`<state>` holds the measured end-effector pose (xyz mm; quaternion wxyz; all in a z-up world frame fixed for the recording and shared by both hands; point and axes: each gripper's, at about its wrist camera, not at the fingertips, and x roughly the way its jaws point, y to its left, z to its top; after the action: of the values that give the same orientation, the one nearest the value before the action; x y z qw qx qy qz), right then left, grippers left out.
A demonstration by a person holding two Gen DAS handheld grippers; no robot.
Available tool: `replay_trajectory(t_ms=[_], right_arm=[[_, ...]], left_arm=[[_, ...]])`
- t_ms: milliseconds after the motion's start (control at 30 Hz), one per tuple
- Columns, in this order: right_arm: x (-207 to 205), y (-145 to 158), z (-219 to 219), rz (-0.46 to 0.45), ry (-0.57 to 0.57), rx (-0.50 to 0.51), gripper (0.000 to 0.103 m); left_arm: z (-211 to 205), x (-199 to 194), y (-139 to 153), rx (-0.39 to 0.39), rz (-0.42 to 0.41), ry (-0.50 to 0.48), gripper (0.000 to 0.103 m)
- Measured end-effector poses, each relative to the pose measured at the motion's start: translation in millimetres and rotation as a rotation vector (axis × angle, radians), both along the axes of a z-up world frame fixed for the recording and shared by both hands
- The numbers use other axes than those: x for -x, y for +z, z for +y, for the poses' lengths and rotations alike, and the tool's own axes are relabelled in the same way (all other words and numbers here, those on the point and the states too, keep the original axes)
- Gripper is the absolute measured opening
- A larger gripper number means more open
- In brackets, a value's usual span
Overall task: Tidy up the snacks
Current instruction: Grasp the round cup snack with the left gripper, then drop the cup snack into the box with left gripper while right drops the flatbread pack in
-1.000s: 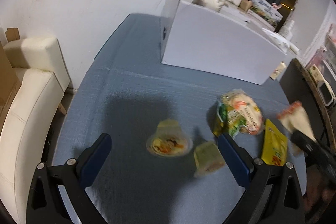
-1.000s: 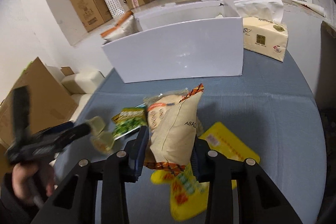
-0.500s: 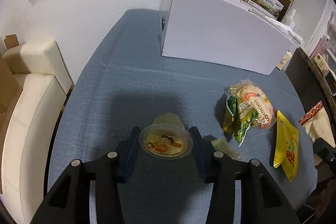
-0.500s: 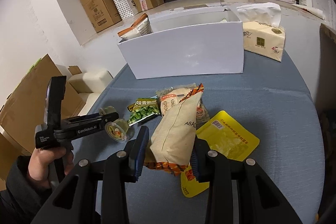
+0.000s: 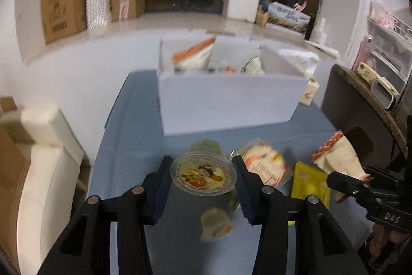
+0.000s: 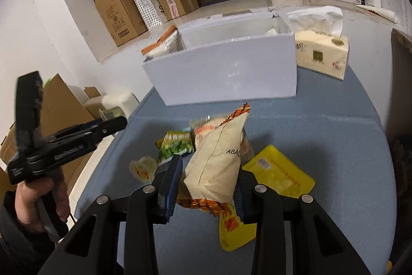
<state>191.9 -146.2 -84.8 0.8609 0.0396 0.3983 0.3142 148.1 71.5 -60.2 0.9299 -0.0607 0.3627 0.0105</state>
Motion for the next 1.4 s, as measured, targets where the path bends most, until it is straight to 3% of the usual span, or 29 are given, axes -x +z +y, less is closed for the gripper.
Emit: replay_trajectory(t_ms=[300, 600, 633, 667, 700, 733, 767, 1033, 1400], right_arm=[[-79.4, 56.0, 0.6, -0.080, -0.034, -0.076, 0.039], [-193.4, 71.1, 24.2, -0.073, -0.069, -0.016, 0.039], [-202.0, 70.1, 24.8, -0.062, -0.067, -0.015, 0.040], [-214.8, 68.4, 27.0, -0.041, -0.052, -0.018, 0.042], [-223.2, 65.9, 28.9, -0.027, -0.037, -0.007, 0.051], [-229.1, 63.7, 29.9, -0.017, -0.037, 0.013, 0.085], [-233.9, 62.4, 28.8, -0.023, -0.058, 0.033, 0.100], [-221.0, 60.2, 2.6, -0.064, -0.096, -0.006, 0.103], [-132.5, 83.0, -29.8, -0.125, -0.061, -0.124, 0.103]], left_arm=[[-22.3, -66.1, 56.3, -0.011, -0.088, -0.076, 0.051], [-37.6, -168.9, 56.0, -0.040, -0.045, -0.106, 0.052], [-37.4, -179.6, 52.7, -0.046, -0.033, -0.099, 0.054], [-35.4, -189.8, 48.6, -0.047, -0.012, -0.082, 0.073], [-32.3, -198.6, 44.0, -0.035, 0.016, -0.065, 0.086], [-30.5, -201.9, 41.1, -0.018, 0.025, -0.055, 0.103], [-26.8, -202.8, 39.4, 0.006, 0.016, -0.043, 0.103], [-20.4, -185.4, 29.8, -0.009, 0.022, -0.018, 0.103], [-39.8, -93.1, 71.7, -0.078, -0.077, -0.084, 0.103]])
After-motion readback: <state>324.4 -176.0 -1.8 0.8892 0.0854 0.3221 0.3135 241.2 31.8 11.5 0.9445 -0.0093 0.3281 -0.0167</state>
